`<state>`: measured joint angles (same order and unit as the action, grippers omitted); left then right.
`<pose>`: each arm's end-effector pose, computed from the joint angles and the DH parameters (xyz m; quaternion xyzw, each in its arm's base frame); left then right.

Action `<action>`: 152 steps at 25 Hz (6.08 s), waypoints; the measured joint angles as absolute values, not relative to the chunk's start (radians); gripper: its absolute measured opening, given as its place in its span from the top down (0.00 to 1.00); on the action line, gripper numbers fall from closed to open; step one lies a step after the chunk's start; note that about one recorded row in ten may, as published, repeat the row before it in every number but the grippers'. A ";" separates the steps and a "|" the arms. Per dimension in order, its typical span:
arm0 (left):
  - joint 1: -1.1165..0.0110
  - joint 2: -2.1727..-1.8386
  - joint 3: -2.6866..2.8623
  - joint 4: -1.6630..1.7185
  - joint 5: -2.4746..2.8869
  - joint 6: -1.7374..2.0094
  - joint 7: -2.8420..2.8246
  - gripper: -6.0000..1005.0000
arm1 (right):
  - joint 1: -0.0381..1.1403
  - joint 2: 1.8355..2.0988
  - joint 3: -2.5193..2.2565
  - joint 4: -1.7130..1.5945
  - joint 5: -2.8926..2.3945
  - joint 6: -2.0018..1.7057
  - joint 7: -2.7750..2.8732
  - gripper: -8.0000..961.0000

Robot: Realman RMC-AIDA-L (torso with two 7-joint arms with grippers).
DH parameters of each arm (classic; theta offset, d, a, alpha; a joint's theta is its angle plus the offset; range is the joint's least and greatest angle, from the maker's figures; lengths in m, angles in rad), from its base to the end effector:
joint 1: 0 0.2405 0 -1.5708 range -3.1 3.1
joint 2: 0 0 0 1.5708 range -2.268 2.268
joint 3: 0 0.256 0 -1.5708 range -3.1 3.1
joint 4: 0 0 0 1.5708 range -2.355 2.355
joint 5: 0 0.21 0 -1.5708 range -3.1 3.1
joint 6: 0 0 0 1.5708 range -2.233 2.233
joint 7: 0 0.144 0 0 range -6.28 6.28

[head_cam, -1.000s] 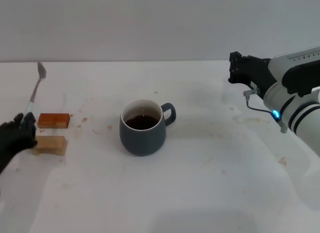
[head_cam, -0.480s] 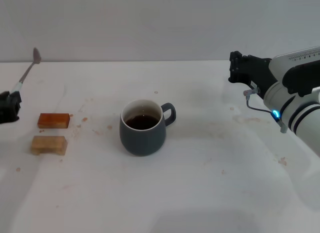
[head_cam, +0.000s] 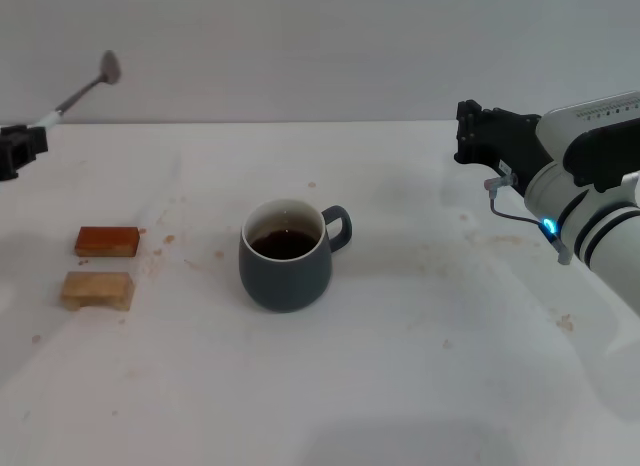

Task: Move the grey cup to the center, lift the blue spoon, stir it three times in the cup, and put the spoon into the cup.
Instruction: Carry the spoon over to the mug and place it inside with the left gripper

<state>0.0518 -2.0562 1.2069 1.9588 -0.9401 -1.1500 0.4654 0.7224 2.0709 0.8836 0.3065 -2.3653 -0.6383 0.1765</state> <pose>-0.2150 0.2870 0.1349 -0.7898 -0.4117 -0.1477 0.4300 0.2365 0.4206 -0.0687 -0.7863 0.2707 0.2465 0.4977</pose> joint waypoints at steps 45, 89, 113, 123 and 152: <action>-0.570 -2.021 1.104 2.021 -0.648 -1.970 0.916 0.85 | 0.645 2.068 0.969 0.316 -2.363 -0.657 0.178 0.96; -0.823 -2.070 1.382 1.617 -0.361 -1.825 1.220 0.85 | 0.394 2.072 1.078 0.304 -2.361 -0.842 0.176 0.96; -0.842 -2.078 1.571 1.491 -0.359 -1.712 1.229 0.85 | 0.336 2.074 1.068 0.327 -2.365 -0.845 0.176 0.96; -0.843 -2.078 1.589 1.489 -0.416 -1.680 1.226 0.85 | 0.327 2.074 1.066 0.335 -2.365 -0.847 0.176 0.96; -0.863 -2.075 1.556 1.310 -0.396 -1.478 1.250 0.85 | 0.310 2.068 1.066 0.337 -2.365 -0.847 0.176 0.96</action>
<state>-0.8632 -2.0751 1.5558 1.3103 -0.3961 -1.4775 1.2498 0.3103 2.0681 1.0661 0.3374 -2.3654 -0.8467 0.1764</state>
